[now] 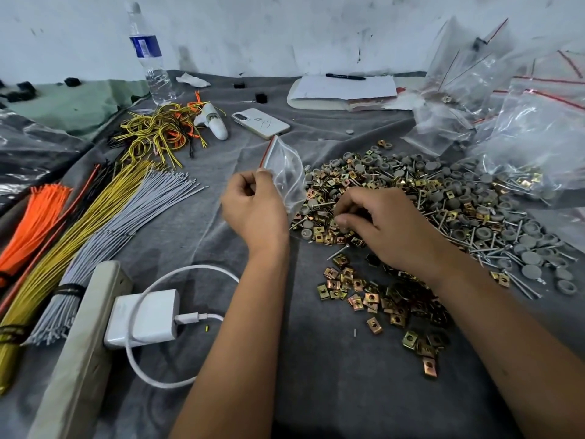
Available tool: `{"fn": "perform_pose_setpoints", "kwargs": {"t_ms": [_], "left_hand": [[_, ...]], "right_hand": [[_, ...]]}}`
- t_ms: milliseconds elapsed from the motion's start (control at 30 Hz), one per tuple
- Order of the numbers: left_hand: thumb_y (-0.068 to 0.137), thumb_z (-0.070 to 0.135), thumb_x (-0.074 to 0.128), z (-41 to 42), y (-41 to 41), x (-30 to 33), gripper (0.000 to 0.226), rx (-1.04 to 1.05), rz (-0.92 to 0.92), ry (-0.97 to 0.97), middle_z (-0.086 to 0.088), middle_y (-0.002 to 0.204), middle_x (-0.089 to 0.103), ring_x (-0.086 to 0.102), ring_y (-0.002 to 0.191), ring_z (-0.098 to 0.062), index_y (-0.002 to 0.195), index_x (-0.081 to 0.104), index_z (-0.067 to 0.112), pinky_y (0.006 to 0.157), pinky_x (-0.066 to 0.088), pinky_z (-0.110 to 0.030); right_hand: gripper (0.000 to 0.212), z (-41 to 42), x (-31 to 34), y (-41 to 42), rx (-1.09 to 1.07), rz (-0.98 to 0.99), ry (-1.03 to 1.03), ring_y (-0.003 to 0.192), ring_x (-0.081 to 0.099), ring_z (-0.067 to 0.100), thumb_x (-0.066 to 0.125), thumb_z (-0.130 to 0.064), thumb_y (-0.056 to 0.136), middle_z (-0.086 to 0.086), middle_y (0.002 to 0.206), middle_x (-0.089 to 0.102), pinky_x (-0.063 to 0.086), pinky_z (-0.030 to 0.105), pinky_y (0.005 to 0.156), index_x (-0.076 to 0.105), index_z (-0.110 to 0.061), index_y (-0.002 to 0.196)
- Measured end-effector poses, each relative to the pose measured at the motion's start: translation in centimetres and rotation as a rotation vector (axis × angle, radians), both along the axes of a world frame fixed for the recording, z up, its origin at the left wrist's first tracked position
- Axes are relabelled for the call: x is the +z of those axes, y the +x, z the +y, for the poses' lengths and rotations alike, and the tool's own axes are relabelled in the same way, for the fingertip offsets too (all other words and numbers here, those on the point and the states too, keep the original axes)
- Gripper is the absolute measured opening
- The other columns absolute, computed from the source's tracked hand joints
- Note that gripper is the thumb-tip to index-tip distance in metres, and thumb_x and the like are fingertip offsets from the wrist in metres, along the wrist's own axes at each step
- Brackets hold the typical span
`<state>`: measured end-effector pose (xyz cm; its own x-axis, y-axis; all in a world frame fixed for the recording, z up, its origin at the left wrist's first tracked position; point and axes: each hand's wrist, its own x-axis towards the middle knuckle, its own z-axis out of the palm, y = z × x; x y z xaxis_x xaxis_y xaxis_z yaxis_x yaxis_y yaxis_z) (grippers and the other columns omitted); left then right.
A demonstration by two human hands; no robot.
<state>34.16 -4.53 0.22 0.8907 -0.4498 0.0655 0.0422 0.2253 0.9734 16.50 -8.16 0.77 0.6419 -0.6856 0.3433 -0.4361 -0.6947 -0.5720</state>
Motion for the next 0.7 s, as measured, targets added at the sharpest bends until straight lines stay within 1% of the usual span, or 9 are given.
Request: {"fn": "perform_pose_setpoints", "kwargs": {"t_ms": [67, 167, 267, 333, 400, 467, 533, 633, 700], "left_hand": [[0.096, 0.014, 0.063, 0.0, -0.1, -0.1, 0.020, -0.026, -0.096, 0.057, -0.005, 0.070, 0.059, 0.052, 0.066, -0.021, 0.077, 0.065, 0.011, 0.063, 0.048, -0.046], [0.094, 0.013, 0.064, 0.1, -0.8, -0.2, 0.019, -0.144, -0.326, 0.143, 0.003, 0.067, 0.064, 0.059, 0.061, -0.014, 0.075, 0.065, 0.017, 0.056, 0.051, -0.036], [0.093, 0.011, 0.064, 0.5, -1.7, -0.4, 0.010, -0.325, -0.589, 0.185, 0.008, 0.064, 0.063, 0.062, 0.055, -0.007, 0.095, 0.068, 0.020, 0.051, 0.049, -0.028], [0.095, 0.006, 0.059, 0.6, -1.8, -0.4, 0.024, -0.383, -0.748, 0.154, 0.009, 0.071, 0.063, 0.062, 0.061, -0.008, 0.112, 0.065, 0.023, 0.056, 0.050, -0.028], [0.096, 0.003, 0.056, 0.5, -1.7, -0.2, 0.028, -0.376, -0.847, 0.135, 0.009, 0.086, 0.065, 0.062, 0.078, -0.008, 0.113, 0.065, 0.021, 0.069, 0.052, -0.032], [0.096, 0.002, 0.055, 0.5, -1.6, -0.2, 0.025, -0.318, -0.872, 0.126, 0.005, 0.096, 0.066, 0.061, 0.090, -0.012, 0.110, 0.068, 0.019, 0.080, 0.052, -0.037], [0.096, 0.002, 0.055, 0.5, -1.5, -0.2, 0.026, -0.234, -0.805, 0.092, 0.002, 0.096, 0.067, 0.063, 0.088, -0.020, 0.111, 0.068, 0.017, 0.078, 0.053, -0.041], [0.095, 0.004, 0.056, 0.6, -1.3, -0.1, 0.024, -0.101, -0.647, 0.051, 0.004, 0.087, 0.064, 0.063, 0.073, -0.024, 0.112, 0.065, 0.017, 0.062, 0.052, -0.039], [0.094, 0.004, 0.058, 0.6, -1.3, 0.0, 0.020, -0.028, -0.585, 0.041, 0.008, 0.084, 0.063, 0.062, 0.070, -0.019, 0.109, 0.064, 0.015, 0.059, 0.050, -0.036]], "right_hand": [[0.004, 0.1, 0.0, 0.0, -0.028, -0.033, -0.004, 0.077, 0.067, -0.004, 0.067, -0.018, 0.098, -0.014, 0.083, 0.070, 0.050, 0.012, 0.067, 0.070, -0.021, 0.098], [0.009, 0.2, 0.0, -0.2, -0.068, -0.178, 0.073, 0.064, 0.068, 0.001, 0.063, -0.013, 0.100, -0.009, 0.075, 0.070, 0.051, 0.015, 0.055, 0.065, -0.020, 0.094], [0.005, 0.2, -0.1, -0.5, -0.101, -0.317, 0.146, 0.057, 0.066, 0.006, 0.065, -0.011, 0.099, -0.006, 0.072, 0.072, 0.051, 0.020, 0.052, 0.069, -0.014, 0.098], [0.009, 0.1, -0.2, -0.6, -0.107, -0.353, 0.155, 0.057, 0.064, 0.006, 0.066, -0.010, 0.098, -0.010, 0.073, 0.073, 0.051, 0.018, 0.055, 0.073, -0.014, 0.103], [0.015, 0.0, -0.2, -0.8, -0.104, -0.335, 0.151, 0.063, 0.067, 0.003, 0.066, -0.008, 0.098, -0.014, 0.077, 0.074, 0.052, 0.015, 0.061, 0.075, -0.016, 0.109], [0.019, -0.1, -0.3, -1.1, -0.107, -0.257, 0.091, 0.082, 0.070, -0.004, 0.069, -0.009, 0.096, -0.021, 0.090, 0.073, 0.050, 0.007, 0.074, 0.075, -0.021, 0.109], [0.022, -0.2, -0.3, -1.3, -0.106, -0.150, 0.057, 0.090, 0.067, -0.011, 0.072, -0.013, 0.095, -0.022, 0.092, 0.071, 0.042, -0.001, 0.076, 0.071, -0.027, 0.111], [0.030, 0.0, -0.3, -1.0, -0.078, -0.066, 0.032, 0.065, 0.065, -0.002, 0.077, -0.022, 0.092, -0.013, 0.077, 0.072, 0.044, 0.007, 0.061, 0.058, -0.032, 0.112], [0.039, 0.5, -0.5, -0.3, -0.069, -0.087, -0.013, 0.061, 0.061, 0.003, 0.082, -0.026, 0.086, -0.009, 0.069, 0.066, 0.044, 0.012, 0.059, 0.050, -0.031, 0.109]]}}
